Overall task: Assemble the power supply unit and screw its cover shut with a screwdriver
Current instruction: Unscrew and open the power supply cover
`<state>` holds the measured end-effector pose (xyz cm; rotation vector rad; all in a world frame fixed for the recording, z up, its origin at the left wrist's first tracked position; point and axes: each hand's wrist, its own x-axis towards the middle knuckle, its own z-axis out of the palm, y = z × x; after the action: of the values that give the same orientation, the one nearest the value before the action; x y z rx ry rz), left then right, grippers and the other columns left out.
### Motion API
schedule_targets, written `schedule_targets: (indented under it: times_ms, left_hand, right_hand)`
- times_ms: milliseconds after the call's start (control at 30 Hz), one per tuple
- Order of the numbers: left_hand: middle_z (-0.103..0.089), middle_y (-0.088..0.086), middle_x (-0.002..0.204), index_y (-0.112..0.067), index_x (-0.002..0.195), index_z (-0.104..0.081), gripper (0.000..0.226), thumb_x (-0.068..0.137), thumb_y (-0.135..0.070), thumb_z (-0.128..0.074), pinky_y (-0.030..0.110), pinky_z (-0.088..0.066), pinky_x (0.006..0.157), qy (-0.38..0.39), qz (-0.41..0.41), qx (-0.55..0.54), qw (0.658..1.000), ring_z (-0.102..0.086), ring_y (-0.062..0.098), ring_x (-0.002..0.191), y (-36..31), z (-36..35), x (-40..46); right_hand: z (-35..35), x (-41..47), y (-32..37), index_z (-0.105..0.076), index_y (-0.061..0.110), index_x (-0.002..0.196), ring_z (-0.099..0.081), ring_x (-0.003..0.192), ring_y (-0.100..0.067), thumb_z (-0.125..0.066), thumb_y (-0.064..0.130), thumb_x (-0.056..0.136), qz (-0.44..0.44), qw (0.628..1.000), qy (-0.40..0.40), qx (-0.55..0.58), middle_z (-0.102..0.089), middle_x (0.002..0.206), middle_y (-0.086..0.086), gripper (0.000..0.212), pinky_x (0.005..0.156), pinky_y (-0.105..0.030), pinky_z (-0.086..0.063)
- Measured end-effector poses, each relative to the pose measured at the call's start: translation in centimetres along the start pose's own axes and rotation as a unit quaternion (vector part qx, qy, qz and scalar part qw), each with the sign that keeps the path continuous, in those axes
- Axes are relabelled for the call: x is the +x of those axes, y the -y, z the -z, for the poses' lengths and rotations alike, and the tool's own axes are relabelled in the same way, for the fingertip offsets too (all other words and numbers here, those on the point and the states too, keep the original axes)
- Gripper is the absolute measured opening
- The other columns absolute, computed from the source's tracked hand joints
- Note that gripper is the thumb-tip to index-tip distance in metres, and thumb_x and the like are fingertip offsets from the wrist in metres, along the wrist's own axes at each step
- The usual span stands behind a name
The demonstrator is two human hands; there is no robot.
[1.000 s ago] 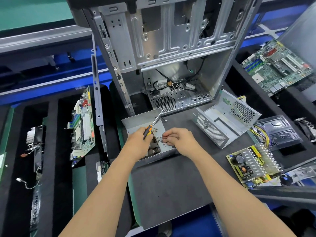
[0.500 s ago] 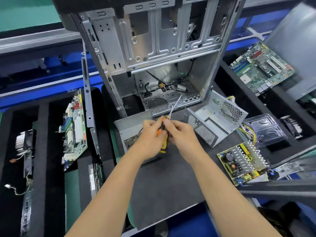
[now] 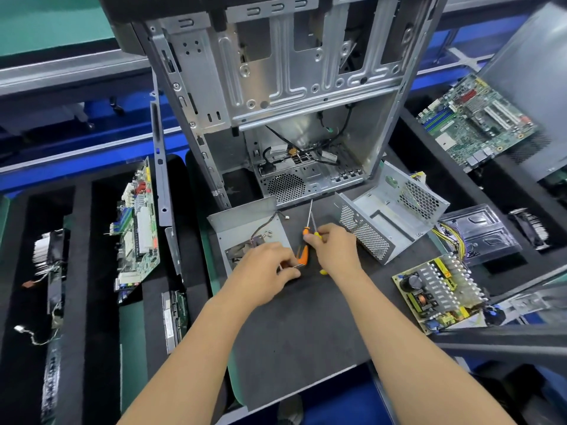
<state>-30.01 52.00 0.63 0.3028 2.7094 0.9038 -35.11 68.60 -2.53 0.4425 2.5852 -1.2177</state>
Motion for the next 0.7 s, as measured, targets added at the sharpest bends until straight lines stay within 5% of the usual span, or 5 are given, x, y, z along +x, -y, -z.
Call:
schedule_targets:
  times_ms: [100,167,233,400,700]
  left_hand:
    - [-0.059,-0.008,0.087,-0.023,0.093,-0.074,0.011,0.090,-0.033,-0.072,0.043,-0.046,0.088,-0.014,-0.017,0.014,1.000,-0.051,0.013,0.088,0.2,-0.1,-0.1]
    - [-0.062,-0.007,0.089,-0.024,0.094,-0.074,0.011,0.090,-0.035,-0.072,0.042,-0.046,0.089,-0.015,-0.014,0.013,1.000,-0.052,0.014,0.091,0.3,-0.2,-0.1]
    - [-0.063,-0.007,0.089,-0.025,0.094,-0.073,0.011,0.090,-0.035,-0.072,0.042,-0.045,0.090,-0.020,-0.009,0.010,1.000,-0.053,0.016,0.093,0.2,-0.3,-0.2]
    - [-0.063,-0.008,0.086,-0.024,0.088,-0.073,0.011,0.088,-0.035,-0.074,0.042,-0.046,0.088,-0.034,0.006,-0.026,0.999,-0.056,0.016,0.088,0.2,-0.7,-0.5]
    - [-0.061,-0.017,0.084,-0.025,0.088,-0.075,0.006,0.088,-0.031,-0.075,0.033,-0.048,0.084,-0.051,0.023,-0.056,0.997,-0.057,0.005,0.084,0.4,-0.6,-1.1]
  right_hand:
    - [0.1,-1.3,-0.1,-0.067,0.006,0.114,-0.059,0.101,-0.035,-0.068,0.029,0.093,0.127,0.977,-0.106,-0.137,-0.066,0.106,-0.014,0.031,0.081,-0.039,-0.047]
    - [1.0,-2.2,-0.4,-0.070,0.008,0.107,-0.057,0.092,-0.037,-0.073,0.017,0.087,0.251,0.907,-0.252,-0.227,-0.063,0.099,-0.013,0.022,0.076,-0.044,-0.043]
    - [2.4,-2.7,-0.6,-0.068,0.013,0.108,-0.052,0.093,-0.036,-0.076,0.014,0.079,0.237,0.869,-0.336,-0.276,-0.061,0.103,-0.011,0.030,0.075,-0.043,-0.034]
    - [6.1,-1.9,-1.2,-0.056,0.011,0.108,-0.062,0.093,-0.034,-0.062,0.010,0.089,0.073,0.894,-0.189,-0.400,-0.070,0.099,-0.010,0.019,0.071,-0.037,-0.033]
    - [3.5,-4.0,0.2,-0.061,0.008,0.093,-0.064,0.069,-0.040,-0.069,0.012,0.087,0.177,0.925,-0.209,-0.262,-0.068,0.073,-0.014,0.011,0.056,-0.034,-0.028]
